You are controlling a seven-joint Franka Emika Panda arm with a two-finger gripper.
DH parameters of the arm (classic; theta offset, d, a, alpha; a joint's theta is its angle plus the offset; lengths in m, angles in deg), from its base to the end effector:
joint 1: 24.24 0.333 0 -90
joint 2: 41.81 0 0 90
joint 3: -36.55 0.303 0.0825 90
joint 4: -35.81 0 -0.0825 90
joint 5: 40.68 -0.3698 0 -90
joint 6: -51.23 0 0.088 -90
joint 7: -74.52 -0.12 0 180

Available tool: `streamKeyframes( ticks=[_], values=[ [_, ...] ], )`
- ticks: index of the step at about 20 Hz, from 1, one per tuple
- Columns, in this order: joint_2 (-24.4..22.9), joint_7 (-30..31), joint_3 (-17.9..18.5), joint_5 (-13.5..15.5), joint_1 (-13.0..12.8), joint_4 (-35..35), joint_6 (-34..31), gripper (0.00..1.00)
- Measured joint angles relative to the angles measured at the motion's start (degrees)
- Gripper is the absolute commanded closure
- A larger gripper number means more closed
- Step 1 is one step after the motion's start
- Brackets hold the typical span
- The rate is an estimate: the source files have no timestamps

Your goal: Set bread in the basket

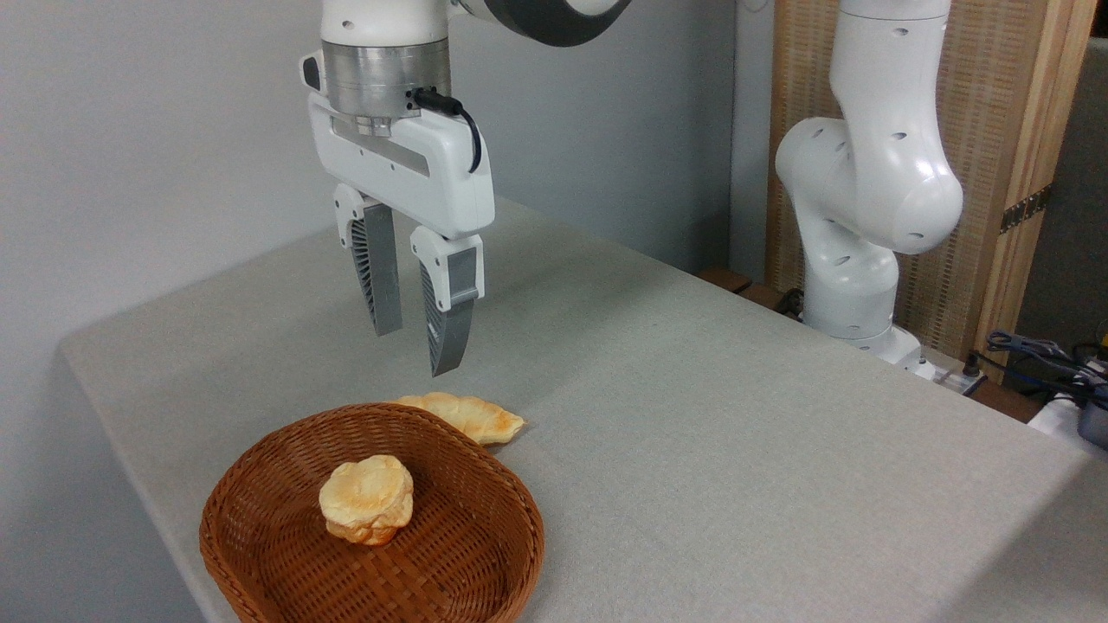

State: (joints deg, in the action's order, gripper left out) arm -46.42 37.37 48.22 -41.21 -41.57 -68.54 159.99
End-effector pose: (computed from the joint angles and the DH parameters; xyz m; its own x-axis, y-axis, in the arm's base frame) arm 0.5402 -0.0495 0.5547 0.7226 -0.6793 0.1280 -0.6740 -0.7335 -0.0880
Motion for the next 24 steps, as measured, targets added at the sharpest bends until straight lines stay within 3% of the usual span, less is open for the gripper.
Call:
streamKeyframes(
  ticks=[13, 21, 24],
  values=[
    [-0.2, -0.9, -0.4, 0.0, -1.4, -2.4, -5.1, 0.0],
    [-1.1, -11.5, -0.7, 0.1, -4.4, -10.6, -5.1, 0.0],
    [-1.0, -12.5, -0.7, 0.1, -4.8, -12.0, -4.8, 0.01]
  ],
)
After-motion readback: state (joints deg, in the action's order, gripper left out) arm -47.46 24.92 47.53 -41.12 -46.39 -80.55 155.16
